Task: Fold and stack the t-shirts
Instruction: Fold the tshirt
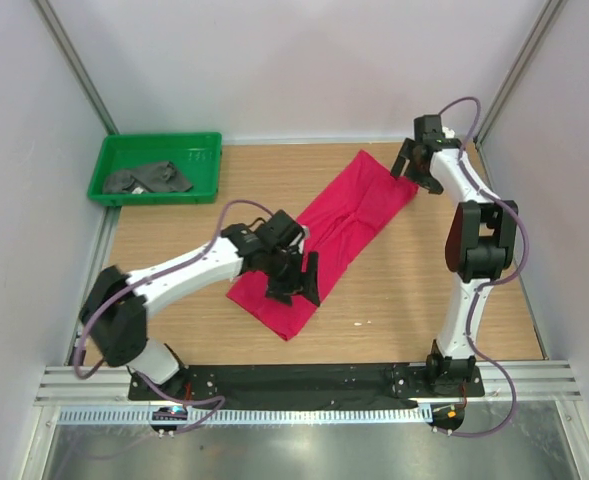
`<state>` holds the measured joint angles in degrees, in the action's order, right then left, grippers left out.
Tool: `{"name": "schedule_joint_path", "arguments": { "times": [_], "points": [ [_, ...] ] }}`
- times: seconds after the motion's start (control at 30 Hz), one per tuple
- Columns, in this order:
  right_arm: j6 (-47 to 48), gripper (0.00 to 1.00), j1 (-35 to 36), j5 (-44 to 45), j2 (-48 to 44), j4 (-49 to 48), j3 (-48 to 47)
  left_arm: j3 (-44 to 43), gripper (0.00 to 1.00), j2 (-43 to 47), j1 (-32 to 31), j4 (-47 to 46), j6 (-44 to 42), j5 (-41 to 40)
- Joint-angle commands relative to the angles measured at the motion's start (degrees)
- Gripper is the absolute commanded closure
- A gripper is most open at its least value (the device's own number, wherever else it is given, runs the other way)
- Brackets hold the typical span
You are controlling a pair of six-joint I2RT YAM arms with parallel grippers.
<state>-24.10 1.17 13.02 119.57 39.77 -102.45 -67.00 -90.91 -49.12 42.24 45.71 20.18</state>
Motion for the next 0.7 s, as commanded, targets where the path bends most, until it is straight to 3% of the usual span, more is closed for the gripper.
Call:
{"name": "schedule_joint_path", "arguments": {
  "times": [0.0,0.17,0.3,0.43,0.53,0.67],
  "points": [
    [-0.8,0.0,6.4,4.8,-6.4,2.4,-1.1,-4.1,0.27,9.6,2.7,5.8,-2.6,-7.0],
    [-7.4,0.0,12.5,10.5,-1.6,3.4,-3.9,-5.5,0.22,10.9,6.1,6.8,-11.2,-10.7],
    [-8.6,0.0,16.5,12.1,4.5,3.6,-8.5,-6.7,0.14,4.6,6.0,4.8,-17.2,-13.1],
    [-9.4,0.0,18.1,12.9,9.3,4.2,-11.9,-8.0,0.13,-5.6,5.6,4.3,-22.8,-17.7],
    [-9.0,0.0,18.4,13.4,11.6,3.9,-11.7,-6.7,0.14,-10.7,5.4,4.3,-24.3,-22.0],
    [-6.1,0.0,18.5,12.6,13.1,-0.1,-10.2,-2.9,0.14,-12.9,5.4,2.0,-23.5,-20.5]
  ]
}}
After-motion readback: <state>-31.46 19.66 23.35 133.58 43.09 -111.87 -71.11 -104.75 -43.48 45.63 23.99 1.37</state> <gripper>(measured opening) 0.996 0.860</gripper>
